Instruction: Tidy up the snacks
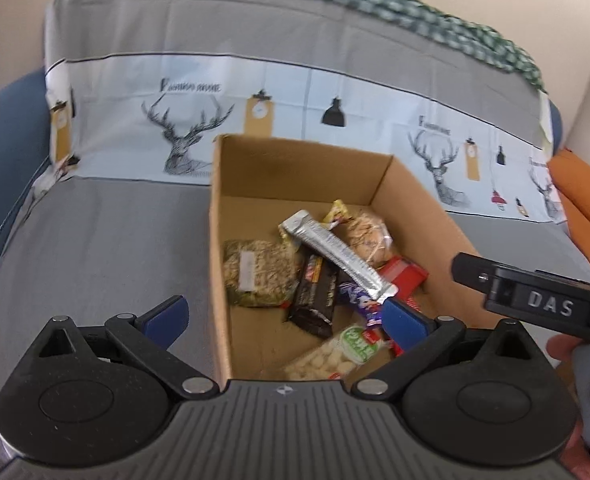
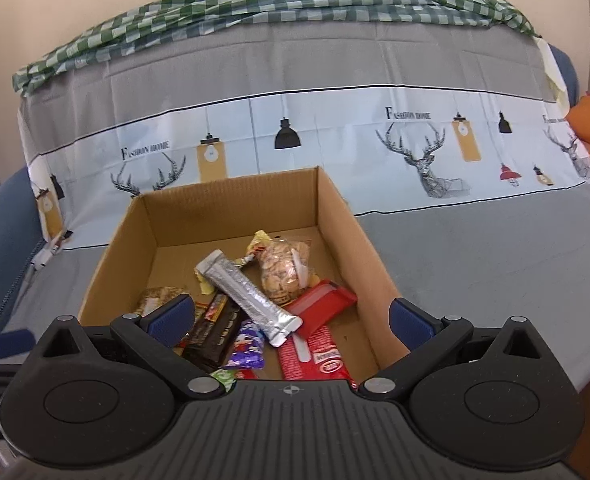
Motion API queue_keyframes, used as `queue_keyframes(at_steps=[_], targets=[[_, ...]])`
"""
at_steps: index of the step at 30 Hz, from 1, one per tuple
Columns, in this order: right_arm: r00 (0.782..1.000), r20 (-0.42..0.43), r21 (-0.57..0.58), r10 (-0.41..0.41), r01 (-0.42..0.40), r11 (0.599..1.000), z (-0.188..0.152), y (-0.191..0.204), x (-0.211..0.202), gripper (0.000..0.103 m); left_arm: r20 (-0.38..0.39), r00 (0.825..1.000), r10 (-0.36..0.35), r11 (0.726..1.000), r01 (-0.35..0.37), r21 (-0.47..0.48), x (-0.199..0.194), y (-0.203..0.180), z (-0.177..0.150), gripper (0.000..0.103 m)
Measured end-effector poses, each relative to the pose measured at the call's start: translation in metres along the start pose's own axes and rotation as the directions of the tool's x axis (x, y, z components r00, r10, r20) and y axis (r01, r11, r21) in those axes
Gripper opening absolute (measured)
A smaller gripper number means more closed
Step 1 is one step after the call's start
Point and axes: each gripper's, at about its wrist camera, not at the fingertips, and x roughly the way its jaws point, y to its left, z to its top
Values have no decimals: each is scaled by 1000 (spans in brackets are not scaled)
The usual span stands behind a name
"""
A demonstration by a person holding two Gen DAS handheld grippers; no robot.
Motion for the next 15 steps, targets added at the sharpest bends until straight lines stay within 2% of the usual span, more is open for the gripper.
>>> queue_keyframes(at_steps=[4,15], targets=[[1000,-9,-24,-6,6,1000,0,2,1,102,-18,1000,21,1000,-21,5,2,1,0,102],[1000,-9,-65,26,-26,998,1,6,1,102,-58,998,11,1000,-12,-8,7,-2,-3,102]])
